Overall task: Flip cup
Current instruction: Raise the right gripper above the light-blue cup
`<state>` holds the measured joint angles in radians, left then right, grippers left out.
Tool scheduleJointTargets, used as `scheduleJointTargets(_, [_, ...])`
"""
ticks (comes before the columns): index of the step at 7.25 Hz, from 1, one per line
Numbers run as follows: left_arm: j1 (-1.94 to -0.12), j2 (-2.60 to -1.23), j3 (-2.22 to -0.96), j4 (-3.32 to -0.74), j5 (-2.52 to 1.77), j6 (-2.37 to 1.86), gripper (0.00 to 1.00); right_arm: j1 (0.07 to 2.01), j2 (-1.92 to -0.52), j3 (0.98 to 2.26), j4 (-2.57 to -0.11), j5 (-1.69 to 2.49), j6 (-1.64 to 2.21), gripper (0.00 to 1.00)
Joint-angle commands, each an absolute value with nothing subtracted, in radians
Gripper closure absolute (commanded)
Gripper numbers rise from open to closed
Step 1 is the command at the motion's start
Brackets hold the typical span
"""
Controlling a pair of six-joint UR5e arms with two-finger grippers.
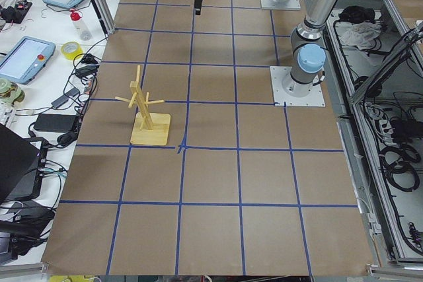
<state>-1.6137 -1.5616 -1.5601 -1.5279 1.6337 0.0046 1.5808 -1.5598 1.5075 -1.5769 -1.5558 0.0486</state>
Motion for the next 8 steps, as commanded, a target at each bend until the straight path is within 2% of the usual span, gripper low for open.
scheduleJointTargets(1, [-1.614,-1.562,-1.56,-1.528,1.634,0.005,0.0,1.551,-1.488,1.426,-1.575,-1.559,0.045,0.0])
scheduleJointTargets(4, [-1.614,-1.562,-1.56,-1.528,1.634,0.005,0.0,1.406,-1.326,1.341,-1.601,-1.545,-0.062,0.0])
scheduleJointTargets(8, [-1.614,-1.562,-1.56,-1.528,1.634,0.008,0.0,1.304,-1.064,1.354,-1.858,-1.551,-0.219,0.01])
